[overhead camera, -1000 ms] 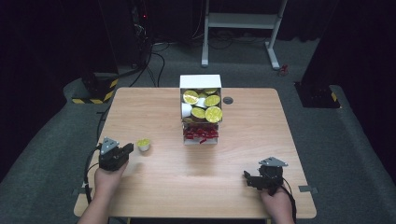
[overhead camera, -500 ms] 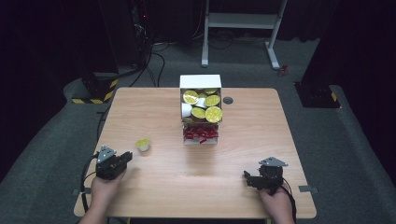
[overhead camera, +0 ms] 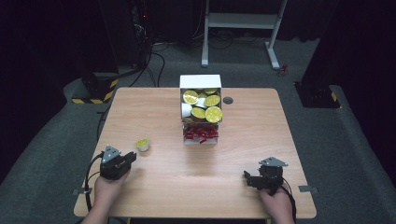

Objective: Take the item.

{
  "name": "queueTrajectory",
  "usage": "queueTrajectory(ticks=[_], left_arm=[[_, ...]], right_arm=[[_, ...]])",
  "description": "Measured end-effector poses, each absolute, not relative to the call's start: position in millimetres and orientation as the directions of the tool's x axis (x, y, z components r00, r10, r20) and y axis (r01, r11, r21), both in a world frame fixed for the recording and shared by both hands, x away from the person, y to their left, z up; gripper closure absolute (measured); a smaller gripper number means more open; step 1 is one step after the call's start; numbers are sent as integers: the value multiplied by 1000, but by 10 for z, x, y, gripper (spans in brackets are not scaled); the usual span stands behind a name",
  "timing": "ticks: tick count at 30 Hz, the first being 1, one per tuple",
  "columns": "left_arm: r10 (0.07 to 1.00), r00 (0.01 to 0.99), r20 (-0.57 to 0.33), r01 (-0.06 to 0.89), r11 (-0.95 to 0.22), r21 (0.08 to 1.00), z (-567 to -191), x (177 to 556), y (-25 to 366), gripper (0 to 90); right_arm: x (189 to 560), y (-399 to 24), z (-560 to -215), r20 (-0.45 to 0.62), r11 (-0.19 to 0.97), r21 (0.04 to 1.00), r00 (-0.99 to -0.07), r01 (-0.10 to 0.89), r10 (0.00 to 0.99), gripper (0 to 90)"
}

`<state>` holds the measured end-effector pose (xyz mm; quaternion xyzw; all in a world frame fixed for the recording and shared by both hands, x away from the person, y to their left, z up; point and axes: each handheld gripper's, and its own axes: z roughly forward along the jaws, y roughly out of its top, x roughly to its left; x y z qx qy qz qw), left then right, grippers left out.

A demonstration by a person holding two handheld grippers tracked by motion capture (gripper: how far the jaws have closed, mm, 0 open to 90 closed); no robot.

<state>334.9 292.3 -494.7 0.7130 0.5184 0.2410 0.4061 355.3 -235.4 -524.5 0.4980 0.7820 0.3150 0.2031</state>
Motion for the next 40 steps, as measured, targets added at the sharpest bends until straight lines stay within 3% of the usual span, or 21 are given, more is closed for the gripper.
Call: queueTrajectory(ticks=[13,19,23,28,31,40], left_arm=[[936,346,-69,600,-164,783,-5127,3296,2925,769],[929,370,-29,627,-226,745,-5222,3185,2936,710],[928,374,0,624,-252,740,-5242,3105,3003,583],[944,330,27,633,-242,735,-5277,3046,3048,196],[952,305,12,649,-217,729,-5292,3069,3053,144],[953,303,5,648,-210,732,-5298,3053,3066,143]], right_arm=[[3554,-2355,-5246,-6,307,696,-422,649,906,81],[3554,-2354,-5246,-6,307,696,-422,649,906,81],[3553,-2353,-5245,-4,306,695,-422,651,907,81],[3554,-2353,-5246,-8,310,695,-424,649,906,80],[3554,-2353,-5246,-8,310,695,-424,649,906,80],[3564,-2346,-5246,-9,303,695,-412,652,911,81]])
